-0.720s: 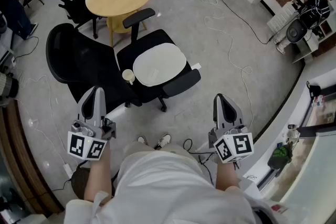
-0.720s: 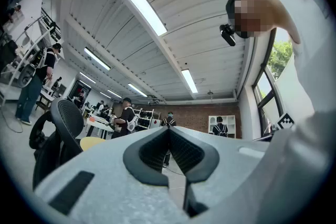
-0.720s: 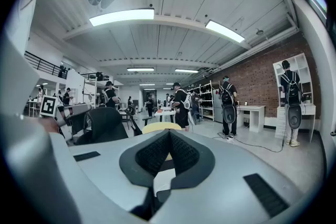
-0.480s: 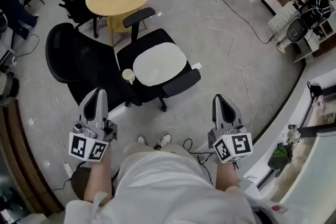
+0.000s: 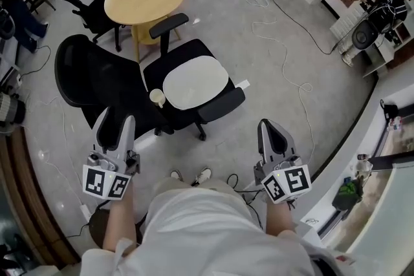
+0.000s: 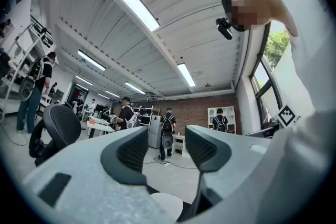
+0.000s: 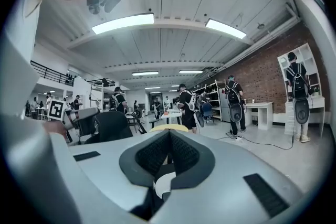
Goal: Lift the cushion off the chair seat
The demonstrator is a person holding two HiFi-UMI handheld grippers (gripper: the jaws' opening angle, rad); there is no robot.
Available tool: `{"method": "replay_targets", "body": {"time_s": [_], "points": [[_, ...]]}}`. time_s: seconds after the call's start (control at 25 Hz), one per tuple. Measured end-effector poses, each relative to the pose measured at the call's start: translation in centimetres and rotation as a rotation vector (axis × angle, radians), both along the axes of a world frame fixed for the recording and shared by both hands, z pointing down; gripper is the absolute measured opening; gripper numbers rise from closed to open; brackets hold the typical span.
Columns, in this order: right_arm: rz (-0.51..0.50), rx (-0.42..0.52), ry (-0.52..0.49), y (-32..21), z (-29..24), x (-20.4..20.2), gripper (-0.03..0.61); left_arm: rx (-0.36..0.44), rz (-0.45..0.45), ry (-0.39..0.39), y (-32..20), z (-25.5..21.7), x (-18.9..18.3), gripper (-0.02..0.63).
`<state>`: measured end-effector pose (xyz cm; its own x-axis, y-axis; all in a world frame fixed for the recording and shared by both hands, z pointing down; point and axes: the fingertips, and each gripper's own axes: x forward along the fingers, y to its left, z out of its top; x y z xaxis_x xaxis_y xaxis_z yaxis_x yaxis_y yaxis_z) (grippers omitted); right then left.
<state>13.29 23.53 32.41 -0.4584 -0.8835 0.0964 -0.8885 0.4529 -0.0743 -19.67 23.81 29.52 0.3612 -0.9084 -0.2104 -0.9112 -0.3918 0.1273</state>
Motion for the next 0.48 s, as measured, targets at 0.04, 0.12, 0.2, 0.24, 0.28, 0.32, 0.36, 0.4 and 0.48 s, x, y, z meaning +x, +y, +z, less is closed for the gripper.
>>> {"method": "replay_targets", "body": {"time_s": [0.04, 0.12, 0.2, 0.24, 0.28, 0.32, 0.36, 0.4, 0.48], "points": [[0.001, 0.001, 0.0, -0.1, 0.0, 0.2, 0.002, -0.004, 0.002, -0.016, -0.3, 0.0, 0.3, 0.237], [0.002, 0.004, -0.004, -0.2, 0.0, 0.7, 0.002, -0.019, 0.008, -0.053, -0.8, 0.3, 0.9, 0.316], [0.002, 0.012, -0.006, -0.2, -0.1, 1.3, 0.002, -0.025, 0.007, -0.097, -1.3, 0.4, 1.5, 0.392], [0.002, 0.018, -0.006, -0.3, -0.2, 1.7, 0.002, -0.021, 0.0, -0.12, -1.6, 0.3, 1.8, 0.418], [0.003, 0.024, -0.007, -0.5, -0.2, 2.1, 0.002, -0.016, -0.008, -0.14, -1.9, 0.2, 2.0, 0.439], [0.006, 0.025, -0.011, -0.6, -0.1, 2.5, 0.002, -0.015, -0.015, -0.152, -2.2, 0.1, 2.2, 0.453], [0.011, 0.019, -0.017, -0.7, 0.2, 2.9, 0.002, -0.02, -0.017, -0.159, -2.4, 0.2, 2.3, 0.459], [0.017, 0.01, -0.025, -0.6, 0.6, 3.2, 0.002, -0.028, -0.016, -0.163, -2.6, 0.3, 2.6, 0.463], [0.02, -0.003, -0.033, -0.6, 0.9, 3.6, 0.002, -0.034, -0.011, -0.177, -3.0, 0.3, 3.1, 0.466]]}}
